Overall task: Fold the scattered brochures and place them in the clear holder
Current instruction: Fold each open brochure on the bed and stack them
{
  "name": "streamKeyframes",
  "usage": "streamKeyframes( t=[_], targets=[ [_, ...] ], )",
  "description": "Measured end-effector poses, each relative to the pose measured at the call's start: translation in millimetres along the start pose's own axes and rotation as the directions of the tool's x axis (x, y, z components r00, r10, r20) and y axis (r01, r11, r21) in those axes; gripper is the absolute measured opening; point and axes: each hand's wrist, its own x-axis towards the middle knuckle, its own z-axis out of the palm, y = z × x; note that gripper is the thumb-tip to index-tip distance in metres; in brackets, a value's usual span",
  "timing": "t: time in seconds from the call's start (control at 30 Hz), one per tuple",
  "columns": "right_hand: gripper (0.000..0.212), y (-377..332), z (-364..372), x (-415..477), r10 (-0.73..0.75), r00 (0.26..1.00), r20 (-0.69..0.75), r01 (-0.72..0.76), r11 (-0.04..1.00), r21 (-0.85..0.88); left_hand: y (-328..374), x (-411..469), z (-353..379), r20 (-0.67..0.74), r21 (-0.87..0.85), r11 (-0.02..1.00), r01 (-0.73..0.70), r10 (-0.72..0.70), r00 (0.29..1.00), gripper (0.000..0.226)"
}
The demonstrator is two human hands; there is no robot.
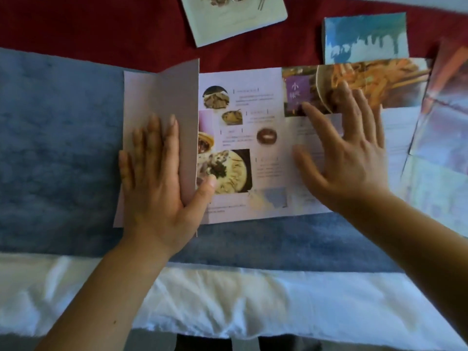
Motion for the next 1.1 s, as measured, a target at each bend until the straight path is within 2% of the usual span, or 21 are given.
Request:
streamKeyframes(
  t=[0.17,0.3,0.43,0.67,1.1],
  targets=[
    [0.072,11.3,21.6,-4.7,-0.055,0.998,-0.008,0.054,0.998,-0.029,16.5,-0.5,5.2,0.001,-0.040,0.999,-0.021,0.021,1.000,0.093],
    [0.072,3.0,29.7,-0.4,-0.053,0.997,-0.058,0.052,0.998,-0.021,33.8,0.2,9.8,-0.027,-0.064,0.997,-0.043,0.042,0.999,0.092],
    [0.072,-0.2,30.7,-1.2,-0.045,0.998,-0.043,0.044,0.999,-0.020,43.5,3.6,13.5,-0.019,-0.045,0.998,-0.040,0.039,0.999,0.094],
    [0.072,-9.4,29.4,-2.8,-0.040,0.998,-0.045,0.040,0.999,0.015,55.6,2.5,22.2,0.003,0.087,0.992,-0.095,0.095,0.996,0.093],
    [0.070,-50.4,27.4,-12.6,-0.040,0.997,0.062,0.033,0.992,0.122,70.4,4.4,30.2,-0.029,0.240,0.970,0.028,-0.022,0.999,0.090]
  ],
)
